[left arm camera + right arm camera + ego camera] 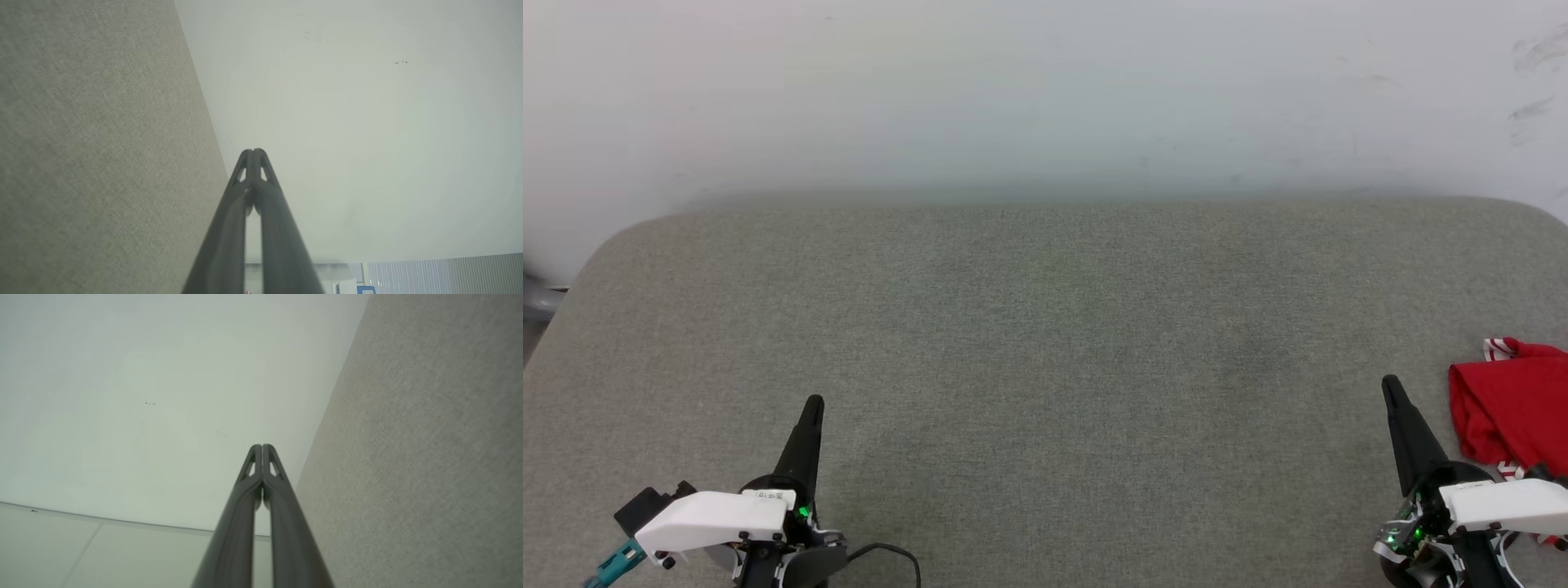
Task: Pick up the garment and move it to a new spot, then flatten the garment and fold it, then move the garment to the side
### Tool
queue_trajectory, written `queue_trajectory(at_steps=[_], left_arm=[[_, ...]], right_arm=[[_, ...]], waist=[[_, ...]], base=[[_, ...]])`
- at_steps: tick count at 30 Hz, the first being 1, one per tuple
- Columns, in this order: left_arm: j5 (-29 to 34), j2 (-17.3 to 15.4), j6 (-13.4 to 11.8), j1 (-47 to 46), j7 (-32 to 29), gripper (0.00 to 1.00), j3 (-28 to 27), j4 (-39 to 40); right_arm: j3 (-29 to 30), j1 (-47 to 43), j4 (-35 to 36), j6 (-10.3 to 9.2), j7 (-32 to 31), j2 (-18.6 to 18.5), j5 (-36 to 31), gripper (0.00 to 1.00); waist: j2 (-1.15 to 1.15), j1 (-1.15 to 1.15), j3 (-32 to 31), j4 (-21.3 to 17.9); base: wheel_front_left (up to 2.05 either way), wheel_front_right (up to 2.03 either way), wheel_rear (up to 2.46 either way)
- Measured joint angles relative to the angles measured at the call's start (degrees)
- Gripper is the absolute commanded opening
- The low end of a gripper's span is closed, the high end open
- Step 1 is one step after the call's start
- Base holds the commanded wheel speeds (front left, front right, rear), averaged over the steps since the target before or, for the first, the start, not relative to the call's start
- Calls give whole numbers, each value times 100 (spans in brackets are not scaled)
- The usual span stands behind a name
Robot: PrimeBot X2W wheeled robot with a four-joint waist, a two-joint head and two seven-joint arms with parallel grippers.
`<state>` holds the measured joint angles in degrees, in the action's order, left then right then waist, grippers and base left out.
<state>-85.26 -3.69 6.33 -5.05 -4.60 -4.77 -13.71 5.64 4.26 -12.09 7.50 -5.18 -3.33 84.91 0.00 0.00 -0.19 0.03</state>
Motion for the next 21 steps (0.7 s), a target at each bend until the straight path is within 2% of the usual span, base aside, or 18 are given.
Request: queue_trajectory(at_steps=[21], left_arm=[[-711, 78, 116, -94, -198, 0, -185, -37]], right_arm=[[24, 153, -201, 0, -76, 1, 792, 0]], waist=[[0, 0, 37, -3]], base=[[0, 0, 0]])
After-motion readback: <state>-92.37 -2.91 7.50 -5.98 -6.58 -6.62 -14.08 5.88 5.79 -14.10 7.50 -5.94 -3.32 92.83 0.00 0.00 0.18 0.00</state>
